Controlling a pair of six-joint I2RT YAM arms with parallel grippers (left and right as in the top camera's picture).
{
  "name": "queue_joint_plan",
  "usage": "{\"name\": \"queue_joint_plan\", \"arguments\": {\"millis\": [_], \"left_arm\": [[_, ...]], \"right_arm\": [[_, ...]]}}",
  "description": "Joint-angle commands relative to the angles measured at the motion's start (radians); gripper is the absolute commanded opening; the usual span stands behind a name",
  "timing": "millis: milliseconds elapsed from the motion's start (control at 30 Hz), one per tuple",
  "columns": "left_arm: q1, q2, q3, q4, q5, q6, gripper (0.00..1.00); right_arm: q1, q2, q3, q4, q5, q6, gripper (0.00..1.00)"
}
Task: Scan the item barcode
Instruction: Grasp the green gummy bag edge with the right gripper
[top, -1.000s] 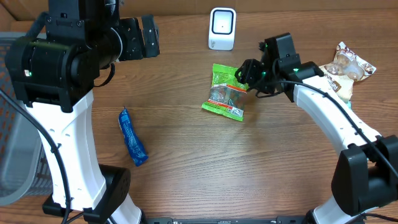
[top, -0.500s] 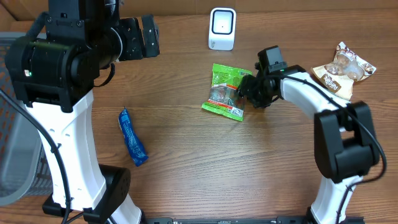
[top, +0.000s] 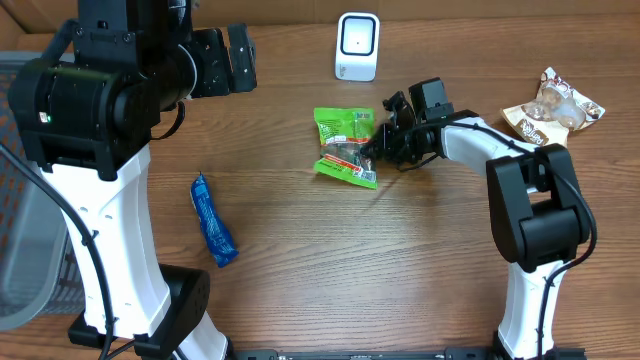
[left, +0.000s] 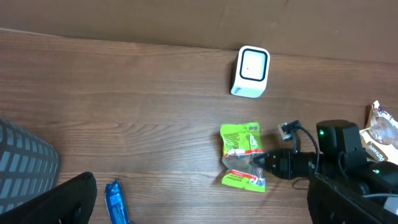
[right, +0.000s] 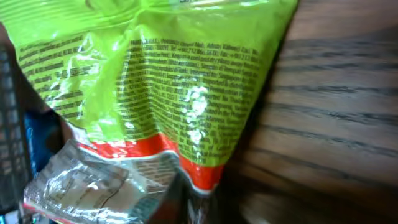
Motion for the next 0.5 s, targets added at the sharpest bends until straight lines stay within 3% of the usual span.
{"name": "queue_joint_plan", "arguments": {"millis": [0,233,467], "left_arm": [[-0.002,-0.002,0.001,0.002,-0.005,-0.002,1.00],[-0.002,-0.002,0.001,0.002,-0.005,-0.002,1.00],[-0.002,-0.002,0.001,0.002,-0.005,-0.002,1.00]], "right_arm": [[-0.009,0.055,-0.019,-0.023,0.017,-0.041,0.04],[-0.053,-0.056,-0.006,-0.071,-0.128,-0.044,0.04],[-0.069,-0.235,0.006,-0.083,-0.294,0.264,0.04]]}}
